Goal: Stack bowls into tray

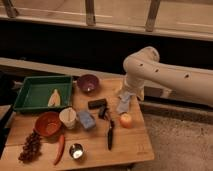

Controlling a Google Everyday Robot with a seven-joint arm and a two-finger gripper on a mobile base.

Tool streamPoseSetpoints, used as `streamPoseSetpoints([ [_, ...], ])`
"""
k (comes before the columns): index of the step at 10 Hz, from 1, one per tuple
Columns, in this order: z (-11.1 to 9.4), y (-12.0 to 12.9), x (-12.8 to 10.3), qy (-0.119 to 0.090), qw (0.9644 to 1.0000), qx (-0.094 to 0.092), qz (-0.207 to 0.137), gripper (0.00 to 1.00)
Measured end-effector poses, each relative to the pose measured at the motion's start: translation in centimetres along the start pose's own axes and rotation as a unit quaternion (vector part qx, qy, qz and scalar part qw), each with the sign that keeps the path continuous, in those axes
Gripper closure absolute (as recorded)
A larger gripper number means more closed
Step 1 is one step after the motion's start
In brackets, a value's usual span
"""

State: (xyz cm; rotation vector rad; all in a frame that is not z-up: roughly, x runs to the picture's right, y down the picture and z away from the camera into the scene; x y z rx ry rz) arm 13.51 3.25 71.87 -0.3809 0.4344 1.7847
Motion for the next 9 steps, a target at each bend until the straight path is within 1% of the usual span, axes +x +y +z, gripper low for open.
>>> streamPoseSetpoints([
  [1,-0.3,0.0,-0.3,-0.006,1.0,0.006,-0.004,0.2],
  [3,-0.8,1.7,-0.9,-0.013,0.9993,0.013,-0.033,0.2],
  [4,-0.9,3.7,-1.0,-0.015,0.998,0.019,-0.058,0.2],
  [5,-0.9,5.5,-1.0,-0.017,0.9966,0.02,-0.079,0.2],
  [6,-0.9,7.8,-1.0,-0.018,0.9943,0.02,-0.103,0.2],
  [7,-1.1,11.1,-0.7,-0.015,0.9902,0.012,-0.138,0.2],
  [8,-1.2,13.9,-0.3,-0.012,0.9848,0.006,-0.173,0.2],
  [9,-1.3,16.5,0.3,-0.008,0.9778,-0.001,-0.209,0.2],
])
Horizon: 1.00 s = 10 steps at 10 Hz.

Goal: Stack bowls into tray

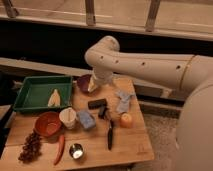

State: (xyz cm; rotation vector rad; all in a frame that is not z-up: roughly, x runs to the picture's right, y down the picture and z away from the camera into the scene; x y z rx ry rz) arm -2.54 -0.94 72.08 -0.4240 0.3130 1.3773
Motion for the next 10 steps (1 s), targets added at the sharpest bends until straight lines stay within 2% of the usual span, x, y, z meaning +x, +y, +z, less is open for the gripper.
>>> streamPoseSetpoints([
  [1,-0.1,2.5,-0.2,0.003,0.9994,-0.009,-0.032,0.2],
  [2,-0.3,6.4,-0.4,0.007,0.9962,-0.023,-0.083,0.2],
  [3,-0.5,8.9,0.0,0.011,0.9924,-0.035,-0.118,0.2],
  [4,-0.8,12.0,0.9,0.014,0.9851,-0.049,-0.164,0.2],
  [5,-1.4,15.0,2.3,0.013,0.9741,-0.063,-0.217,0.2],
  [6,-1.7,16.4,3.1,0.012,0.9681,-0.07,-0.24,0.2],
  [7,-1.8,16.8,3.4,0.011,0.9655,-0.072,-0.25,0.2],
  [10,-1.7,16.5,3.4,0.011,0.9659,-0.071,-0.249,0.2],
])
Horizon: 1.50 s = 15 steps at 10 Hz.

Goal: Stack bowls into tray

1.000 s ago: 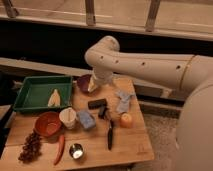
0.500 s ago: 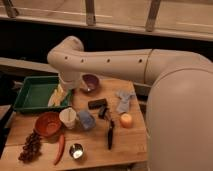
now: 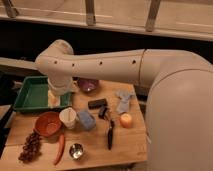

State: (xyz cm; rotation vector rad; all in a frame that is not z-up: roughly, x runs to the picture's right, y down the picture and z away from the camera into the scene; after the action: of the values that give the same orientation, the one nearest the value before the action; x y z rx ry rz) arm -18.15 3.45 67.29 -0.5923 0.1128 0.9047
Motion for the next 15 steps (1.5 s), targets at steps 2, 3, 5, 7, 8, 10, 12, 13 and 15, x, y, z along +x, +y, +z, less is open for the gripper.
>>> streamPoseSetpoints([
  [2,0.2,-0.7,1.5,0.01,0.9999,0.001,-0.007,0.2],
  [3,0.3,-0.7,1.7,0.011,0.9999,0.001,-0.013,0.2],
  [5,1.3,0.5,0.9,0.013,0.9989,-0.001,-0.045,0.2],
  [7,2.5,2.2,-1.3,0.014,0.9974,-0.004,-0.071,0.2],
  [8,3.1,3.3,-3.0,0.013,0.9964,-0.004,-0.084,0.2],
  [10,4.9,5.8,-6.7,0.011,0.9932,-0.003,-0.116,0.2],
  [12,6.8,7.1,-8.4,0.012,0.9903,-0.006,-0.138,0.2],
  [13,7.8,7.6,-8.6,0.016,0.9894,-0.007,-0.144,0.2],
  [15,8.7,8.1,-8.3,0.016,0.9893,-0.007,-0.145,0.2],
])
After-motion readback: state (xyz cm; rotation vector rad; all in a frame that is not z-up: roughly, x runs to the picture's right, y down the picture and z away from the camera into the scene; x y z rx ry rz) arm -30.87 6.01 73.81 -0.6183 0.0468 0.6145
